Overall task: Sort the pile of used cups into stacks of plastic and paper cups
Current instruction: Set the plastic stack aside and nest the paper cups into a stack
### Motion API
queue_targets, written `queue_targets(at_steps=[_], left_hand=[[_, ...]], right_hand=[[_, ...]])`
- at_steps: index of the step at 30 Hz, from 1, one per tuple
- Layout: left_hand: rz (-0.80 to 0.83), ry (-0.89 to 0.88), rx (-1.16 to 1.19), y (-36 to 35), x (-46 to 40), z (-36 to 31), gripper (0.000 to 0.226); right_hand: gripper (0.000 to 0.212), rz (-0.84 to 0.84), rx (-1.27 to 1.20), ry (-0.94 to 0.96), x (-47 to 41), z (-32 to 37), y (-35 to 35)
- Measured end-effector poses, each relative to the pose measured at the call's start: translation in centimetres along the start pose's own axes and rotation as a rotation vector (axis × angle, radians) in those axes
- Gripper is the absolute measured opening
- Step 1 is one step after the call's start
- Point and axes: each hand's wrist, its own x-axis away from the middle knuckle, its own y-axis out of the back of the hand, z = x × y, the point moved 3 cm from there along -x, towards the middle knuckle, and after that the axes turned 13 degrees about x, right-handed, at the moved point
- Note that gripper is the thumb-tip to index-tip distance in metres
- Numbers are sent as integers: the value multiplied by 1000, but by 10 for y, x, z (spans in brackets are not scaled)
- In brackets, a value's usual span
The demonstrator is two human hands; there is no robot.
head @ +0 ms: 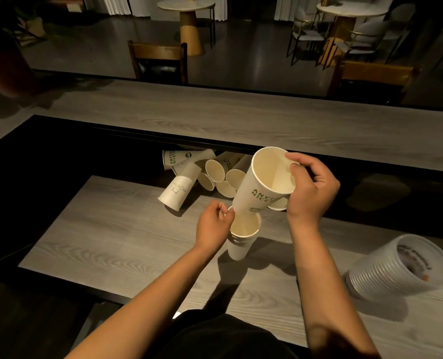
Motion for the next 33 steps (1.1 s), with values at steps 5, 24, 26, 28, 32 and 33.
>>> queue_targets(at_steps=[5,24,26,28,32,33], left_hand=[[-9,271,337,4,2,14,31],[18,404,315,-2,-17,38,24],[10,405,300,0,-28,38,25],[-5,393,281,2,-43,38,25],[6,280,246,2,-84,26,7],[22,261,245,0,-94,22,8]], right_hand=[[33,158,47,-13,2,-10,-10],[20,738,559,-21,41,-104,-34],[12,717,469,-76,37,-108,-34],[13,670,357,-176,30,-110,-34],[18,643,333,-255,8,-120,-42],[17,674,345,-263,2,-124,-46]])
